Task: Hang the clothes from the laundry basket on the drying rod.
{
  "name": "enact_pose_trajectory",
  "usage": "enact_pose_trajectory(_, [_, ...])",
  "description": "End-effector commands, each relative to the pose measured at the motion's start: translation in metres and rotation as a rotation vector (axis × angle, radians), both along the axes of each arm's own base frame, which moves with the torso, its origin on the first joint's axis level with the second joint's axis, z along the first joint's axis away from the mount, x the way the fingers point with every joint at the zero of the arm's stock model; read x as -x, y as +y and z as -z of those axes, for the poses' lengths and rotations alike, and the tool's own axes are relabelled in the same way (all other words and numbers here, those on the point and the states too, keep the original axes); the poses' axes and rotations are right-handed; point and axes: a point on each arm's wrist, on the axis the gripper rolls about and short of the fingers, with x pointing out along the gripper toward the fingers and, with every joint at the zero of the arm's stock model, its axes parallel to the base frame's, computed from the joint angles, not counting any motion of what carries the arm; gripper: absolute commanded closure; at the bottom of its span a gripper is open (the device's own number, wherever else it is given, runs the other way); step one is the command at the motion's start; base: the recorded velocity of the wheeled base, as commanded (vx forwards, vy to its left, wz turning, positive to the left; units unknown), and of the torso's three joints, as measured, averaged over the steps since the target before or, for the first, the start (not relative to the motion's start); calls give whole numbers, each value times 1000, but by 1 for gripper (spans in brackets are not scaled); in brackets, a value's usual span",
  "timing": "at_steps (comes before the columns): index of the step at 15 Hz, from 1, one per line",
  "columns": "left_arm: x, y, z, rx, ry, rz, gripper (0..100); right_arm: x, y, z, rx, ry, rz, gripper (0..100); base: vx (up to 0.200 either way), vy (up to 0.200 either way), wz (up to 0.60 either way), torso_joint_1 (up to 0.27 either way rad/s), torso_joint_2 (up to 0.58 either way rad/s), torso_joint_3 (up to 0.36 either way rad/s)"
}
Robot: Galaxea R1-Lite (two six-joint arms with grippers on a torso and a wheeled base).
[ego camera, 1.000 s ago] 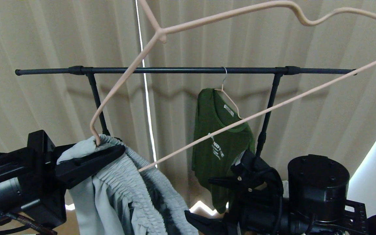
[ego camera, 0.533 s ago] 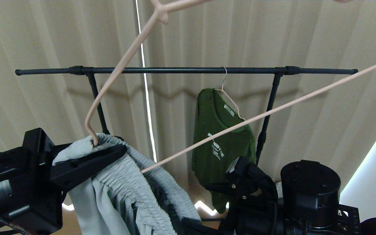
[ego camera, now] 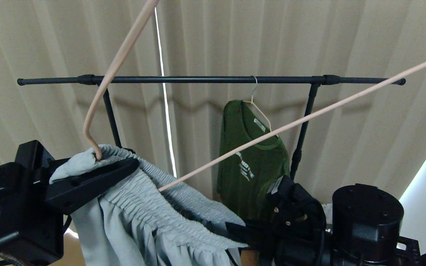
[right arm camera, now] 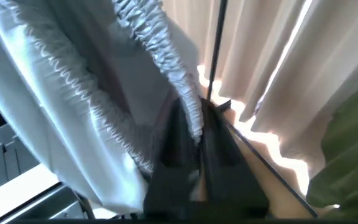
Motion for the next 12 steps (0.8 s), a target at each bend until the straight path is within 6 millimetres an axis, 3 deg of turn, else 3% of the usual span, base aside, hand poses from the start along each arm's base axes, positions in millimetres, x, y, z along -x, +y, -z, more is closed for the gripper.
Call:
enact_pose_trajectory(1, [-4,2,3,-14,10,-27,100,-3,-17,-13,-32,-31,51,100,0,0,0,0,0,0])
enact_pose_trajectory(3, [-9,7,7,-37,7,-71,100,-10,-29,-20,-51,-52,107,100,0,0,0,0,0,0])
enact_pose_trajectory(5, [-19,14,25,-146,-28,-142,100,-24,-49,-31,-80,-91,201,100,0,0,0,0,0,0])
enact_pose_trajectory(12, [-32,23,52,-336,-81,-240,100,-46,-77,-42,-103,-133,345,100,0,0,0,0,0,0])
